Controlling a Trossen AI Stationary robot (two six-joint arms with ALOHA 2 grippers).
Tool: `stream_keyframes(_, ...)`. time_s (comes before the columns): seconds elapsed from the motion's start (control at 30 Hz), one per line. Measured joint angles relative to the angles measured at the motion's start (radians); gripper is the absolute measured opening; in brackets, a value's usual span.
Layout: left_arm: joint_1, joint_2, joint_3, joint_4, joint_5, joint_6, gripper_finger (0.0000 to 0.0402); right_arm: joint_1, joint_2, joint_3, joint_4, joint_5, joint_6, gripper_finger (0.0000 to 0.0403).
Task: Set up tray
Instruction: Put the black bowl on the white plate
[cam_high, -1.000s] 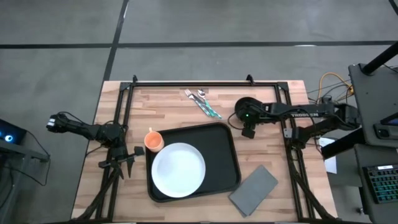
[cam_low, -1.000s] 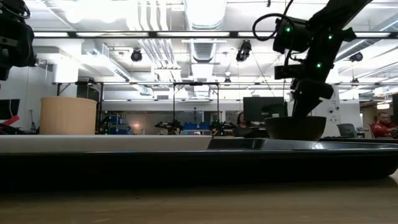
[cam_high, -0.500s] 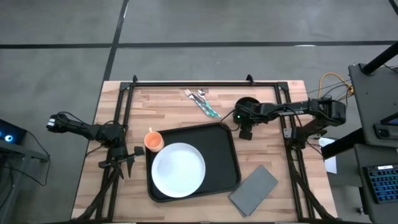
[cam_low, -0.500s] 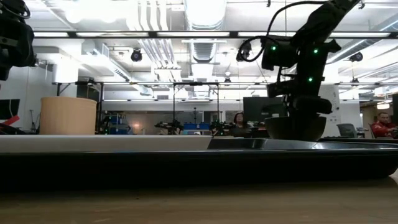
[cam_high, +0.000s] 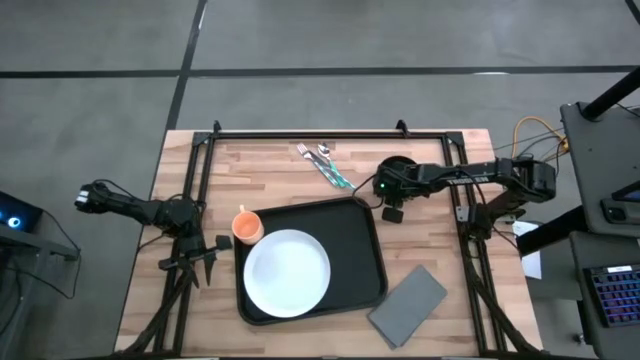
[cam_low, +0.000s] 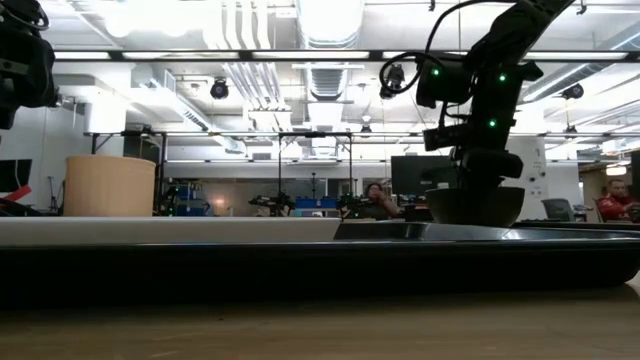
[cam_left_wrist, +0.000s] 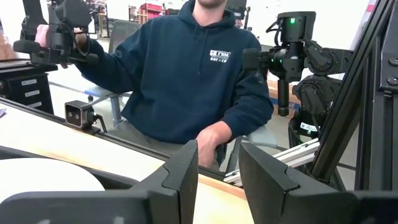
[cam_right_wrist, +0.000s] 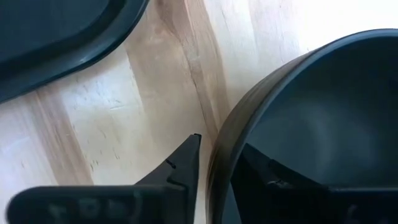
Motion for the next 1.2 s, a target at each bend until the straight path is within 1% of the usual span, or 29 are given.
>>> stream_keyframes(0.23,0.0,0.0,0.0,0.0,0.0,0.0,0.0098,-0.019,0.0,0.0,0.0,0.0,-0.006,0.0019)
stream_keyframes(0.3,0.0,0.0,0.0,0.0,0.0,0.0,0.0098,-0.028,0.0,0.0,0.0,0.001,-0.007,0.0012)
stream_keyframes(0.5,0.0,0.0,0.0,0.0,0.0,0.0,0.0098,-0.047,0.0,0.0,0.001,0.001,0.007,0.0009)
stream_keyframes(0.83,0.0,0.0,0.0,0.0,0.0,0.0,0.0098,-0.047,0.0,0.001,0.0,0.003,0.008,0.0009)
stream_keyframes(1.2,0.0,0.0,0.0,0.0,0.0,0.0,0.0098,-0.04,-0.001,0.061,-0.005,0.004,0.011,0.0009)
